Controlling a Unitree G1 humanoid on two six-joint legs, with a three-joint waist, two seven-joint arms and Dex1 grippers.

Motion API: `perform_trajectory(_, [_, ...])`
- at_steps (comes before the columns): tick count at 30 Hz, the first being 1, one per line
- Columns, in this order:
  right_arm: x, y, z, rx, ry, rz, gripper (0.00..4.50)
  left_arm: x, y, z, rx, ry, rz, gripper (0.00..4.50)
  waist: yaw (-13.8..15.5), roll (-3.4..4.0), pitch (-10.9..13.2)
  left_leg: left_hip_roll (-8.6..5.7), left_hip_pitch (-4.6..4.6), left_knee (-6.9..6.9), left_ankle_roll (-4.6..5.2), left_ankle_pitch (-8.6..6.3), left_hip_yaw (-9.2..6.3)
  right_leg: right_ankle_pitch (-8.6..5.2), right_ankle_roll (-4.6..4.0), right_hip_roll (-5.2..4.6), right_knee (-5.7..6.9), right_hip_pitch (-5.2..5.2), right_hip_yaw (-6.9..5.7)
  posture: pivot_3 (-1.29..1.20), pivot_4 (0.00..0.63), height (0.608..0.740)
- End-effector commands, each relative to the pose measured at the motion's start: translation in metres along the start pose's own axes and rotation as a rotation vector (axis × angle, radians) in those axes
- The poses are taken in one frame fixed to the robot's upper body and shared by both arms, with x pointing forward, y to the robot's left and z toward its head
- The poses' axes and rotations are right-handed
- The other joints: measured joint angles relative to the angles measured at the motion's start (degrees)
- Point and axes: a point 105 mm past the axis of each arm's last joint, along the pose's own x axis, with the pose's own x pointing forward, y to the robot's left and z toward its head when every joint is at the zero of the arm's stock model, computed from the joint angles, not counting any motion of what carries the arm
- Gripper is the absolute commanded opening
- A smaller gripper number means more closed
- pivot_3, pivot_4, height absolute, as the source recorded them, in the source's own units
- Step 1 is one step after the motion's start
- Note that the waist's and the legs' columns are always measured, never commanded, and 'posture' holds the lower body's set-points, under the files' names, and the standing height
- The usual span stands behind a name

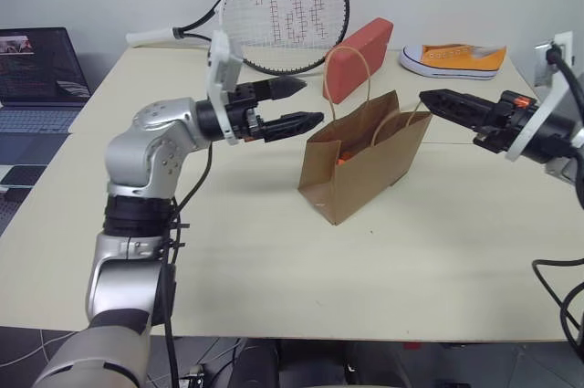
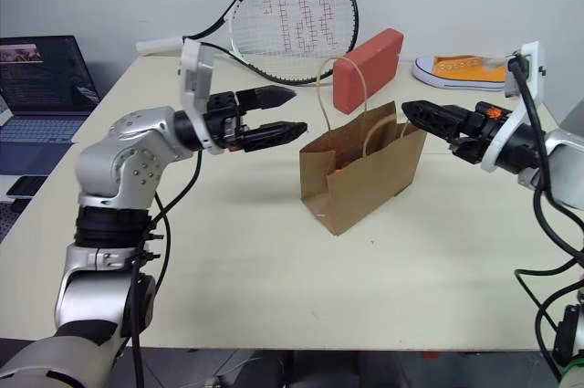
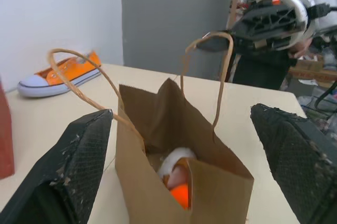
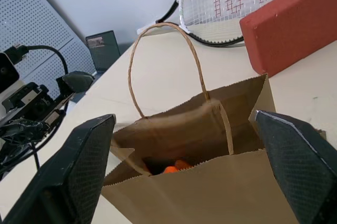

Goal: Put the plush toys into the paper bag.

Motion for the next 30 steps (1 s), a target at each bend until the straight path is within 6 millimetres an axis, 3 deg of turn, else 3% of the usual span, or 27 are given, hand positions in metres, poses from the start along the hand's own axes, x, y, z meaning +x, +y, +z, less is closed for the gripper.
perform_trajectory(1, [-0.018,0.006,0.014,-0.083,-0.008,0.029,4.5,-0.007,-0.007,0.008,0.024,-0.035,0.022,4.49,0.0,0.0,0.0,0.0,0.0,0.0,0.0,0.0,0.0,0.0,0.0,0.0,0.0,0.01,0.0,0.0,0.15,0.74])
perform_trajectory(4, [-0.03,0.011,0.013,-0.177,0.047,0.057,4.5,-0.012,-0.013,-0.002,-0.009,-0.035,0.04,4.49,0.1,-0.01,0.0,0.0,0.0,0.0,0.0,0.0,0.01,-0.01,-0.02,0.0,-0.03,0.01,0.0,0.0,0.15,0.74])
perform_trajectory(7, [-0.037,0.023,-0.002,-0.303,0.142,0.119,4.5,-0.013,-0.022,-0.017,-0.05,-0.033,0.043,4.49,0.1,0.0,0.0,0.01,0.0,0.0,0.0,0.0,0.03,-0.02,-0.02,-0.01,-0.04,0.0,0.0,0.0,0.15,0.74])
perform_trajectory(14, [-0.032,0.04,-0.041,-0.445,0.238,0.238,4.5,-0.002,-0.025,-0.047,-0.073,-0.036,0.087,4.49,0.1,-0.01,0.0,0.03,0.04,0.12,-0.01,0.0,0.15,-0.07,-0.09,-0.01,-0.07,0.05,0.07,0.0,0.15,0.74])
perform_trajectory(18, [-0.032,0.045,-0.057,-0.511,0.287,0.272,4.5,0.003,-0.027,-0.053,-0.073,-0.041,0.091,4.49,0.2,-0.02,0.0,0.02,0.03,0.14,-0.02,0.0,0.21,-0.06,-0.09,-0.02,-0.1,0.05,0.12,0.0,0.15,0.74])
perform_trajectory(30, [-0.033,0.044,-0.059,-0.518,0.285,0.281,4.5,0.006,-0.033,-0.061,-0.107,-0.036,0.044,4.49,0.2,-0.02,0.0,0.01,0.02,0.14,-0.01,0.0,0.21,-0.06,-0.09,-0.02,-0.1,0.05,0.13,0.0,0.15,0.74])
